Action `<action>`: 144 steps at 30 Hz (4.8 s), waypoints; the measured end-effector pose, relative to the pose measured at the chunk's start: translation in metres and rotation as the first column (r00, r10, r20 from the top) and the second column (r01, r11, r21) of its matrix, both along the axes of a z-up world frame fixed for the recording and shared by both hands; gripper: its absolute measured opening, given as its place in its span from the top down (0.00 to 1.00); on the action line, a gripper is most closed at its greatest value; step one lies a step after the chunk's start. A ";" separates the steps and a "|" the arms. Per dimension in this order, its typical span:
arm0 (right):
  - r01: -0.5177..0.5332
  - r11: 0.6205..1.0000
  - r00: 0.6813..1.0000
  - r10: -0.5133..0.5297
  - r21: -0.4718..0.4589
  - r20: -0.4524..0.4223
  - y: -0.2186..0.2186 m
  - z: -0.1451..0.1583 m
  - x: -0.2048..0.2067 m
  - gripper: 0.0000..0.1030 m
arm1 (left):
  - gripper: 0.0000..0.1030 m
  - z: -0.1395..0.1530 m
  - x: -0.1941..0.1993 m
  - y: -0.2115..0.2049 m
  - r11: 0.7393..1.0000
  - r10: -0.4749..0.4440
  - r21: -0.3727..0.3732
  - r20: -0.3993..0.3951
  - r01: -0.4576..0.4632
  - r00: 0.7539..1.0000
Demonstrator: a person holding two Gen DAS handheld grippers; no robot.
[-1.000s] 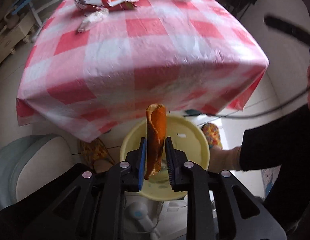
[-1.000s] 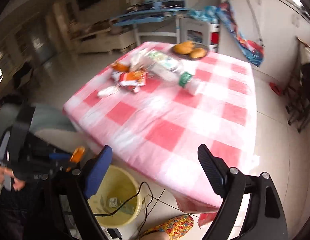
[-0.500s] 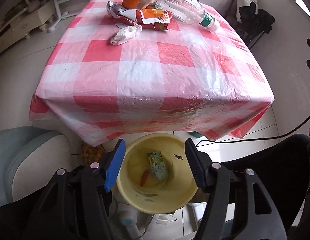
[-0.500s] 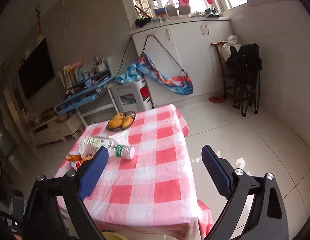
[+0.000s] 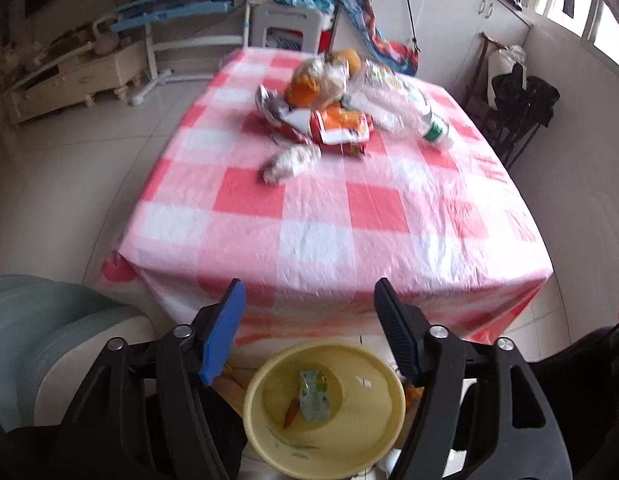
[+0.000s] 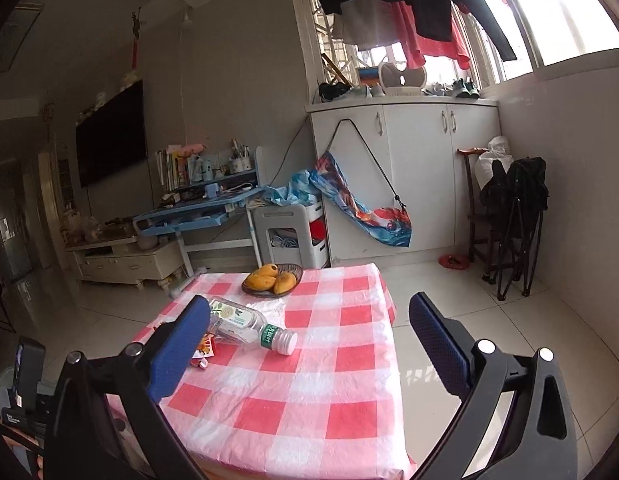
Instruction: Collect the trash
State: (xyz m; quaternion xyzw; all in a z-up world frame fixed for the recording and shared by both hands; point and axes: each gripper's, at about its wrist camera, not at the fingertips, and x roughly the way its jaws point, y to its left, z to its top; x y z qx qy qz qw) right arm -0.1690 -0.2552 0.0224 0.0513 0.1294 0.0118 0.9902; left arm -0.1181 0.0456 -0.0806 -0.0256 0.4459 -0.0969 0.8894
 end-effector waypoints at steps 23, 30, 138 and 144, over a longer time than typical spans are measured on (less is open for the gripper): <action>-0.179 0.975 0.970 0.152 -0.131 -0.189 0.055 -0.032 0.028 0.07 | 0.11 0.036 0.040 0.011 0.989 0.050 0.130 0.116 -0.065 0.992; -0.184 0.973 0.965 0.151 -0.143 -0.215 0.056 -0.035 0.029 0.07 | 0.11 0.027 0.038 0.005 0.991 0.036 0.125 0.105 -0.049 0.994; -0.450 0.855 0.846 0.317 -0.256 -0.429 0.113 -0.069 0.042 0.07 | 0.10 0.017 0.075 0.032 0.993 0.096 0.074 0.015 -0.096 0.995; -0.502 0.826 0.809 0.343 -0.257 -0.477 0.125 -0.080 0.067 0.10 | 0.21 0.002 0.118 -0.009 0.964 -0.104 0.241 -0.044 0.112 0.994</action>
